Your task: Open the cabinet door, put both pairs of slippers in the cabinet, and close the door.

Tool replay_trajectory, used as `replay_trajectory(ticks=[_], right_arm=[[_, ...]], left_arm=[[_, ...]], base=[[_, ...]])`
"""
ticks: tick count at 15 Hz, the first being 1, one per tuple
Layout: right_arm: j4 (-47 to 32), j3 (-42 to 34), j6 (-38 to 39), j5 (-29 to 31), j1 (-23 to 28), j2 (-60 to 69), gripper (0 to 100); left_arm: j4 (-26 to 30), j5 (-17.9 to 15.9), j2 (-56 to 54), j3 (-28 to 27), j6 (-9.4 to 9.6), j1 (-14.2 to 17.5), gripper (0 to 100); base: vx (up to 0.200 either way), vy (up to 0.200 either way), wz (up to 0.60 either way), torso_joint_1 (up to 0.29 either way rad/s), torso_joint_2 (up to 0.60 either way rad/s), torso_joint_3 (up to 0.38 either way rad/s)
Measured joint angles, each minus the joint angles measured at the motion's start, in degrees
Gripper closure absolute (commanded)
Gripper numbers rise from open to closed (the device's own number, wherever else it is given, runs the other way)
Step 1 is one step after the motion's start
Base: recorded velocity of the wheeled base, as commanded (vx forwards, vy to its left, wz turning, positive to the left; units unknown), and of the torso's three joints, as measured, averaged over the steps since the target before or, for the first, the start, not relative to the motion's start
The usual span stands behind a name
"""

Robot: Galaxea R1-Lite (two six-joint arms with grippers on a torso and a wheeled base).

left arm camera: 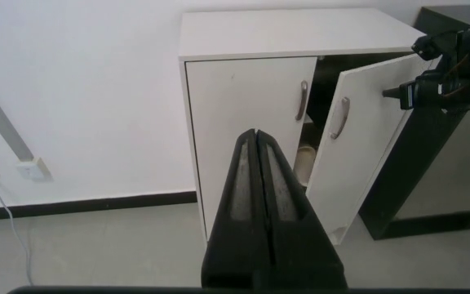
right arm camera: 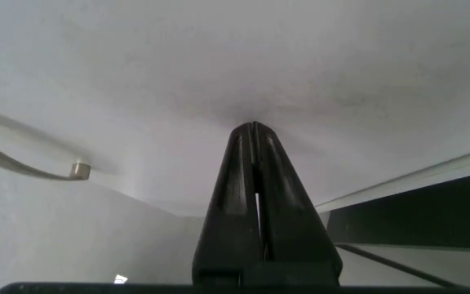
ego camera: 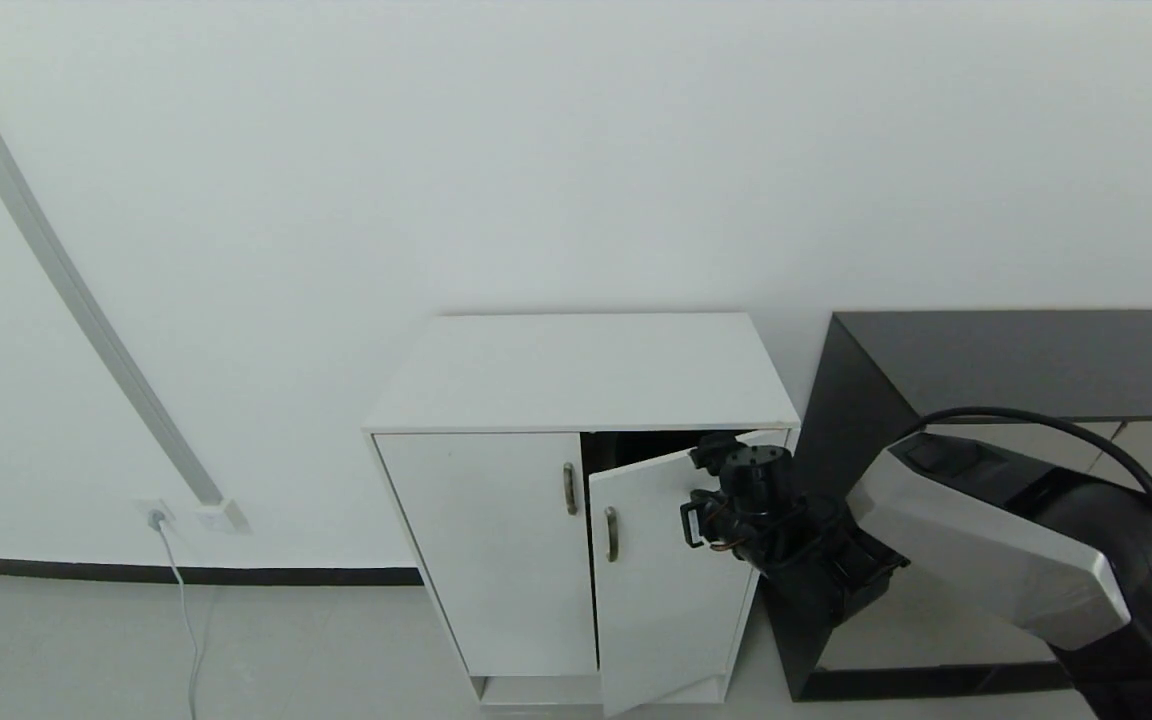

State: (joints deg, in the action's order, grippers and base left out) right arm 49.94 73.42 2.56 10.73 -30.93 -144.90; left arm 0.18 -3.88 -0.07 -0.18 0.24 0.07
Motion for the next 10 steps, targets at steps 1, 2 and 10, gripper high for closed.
replay_trajectory(ticks=[1, 2, 10], right_arm=[[-0.41, 0.66, 0.00, 0.00, 0.00, -0.15, 100], [-0.66, 1.40, 0.00, 0.02, 0.06, -0.37, 100], [-5.39, 7.64, 0.00, 0.09, 0.87, -1.55, 100]], left_arm=[[0.00, 0.00, 0.00, 0.00, 0.00, 0.00, 100], [0.00, 0.00, 0.00, 0.00, -0.02, 0.00, 100], [0.00, 0.00, 0.00, 0.00, -0.02, 0.00, 100]], base=[[0.000, 0.000, 0.00, 0.000, 0.00, 0.000], [0.000, 0.000, 0.00, 0.000, 0.00, 0.000], [0.000, 0.000, 0.00, 0.000, 0.00, 0.000]])
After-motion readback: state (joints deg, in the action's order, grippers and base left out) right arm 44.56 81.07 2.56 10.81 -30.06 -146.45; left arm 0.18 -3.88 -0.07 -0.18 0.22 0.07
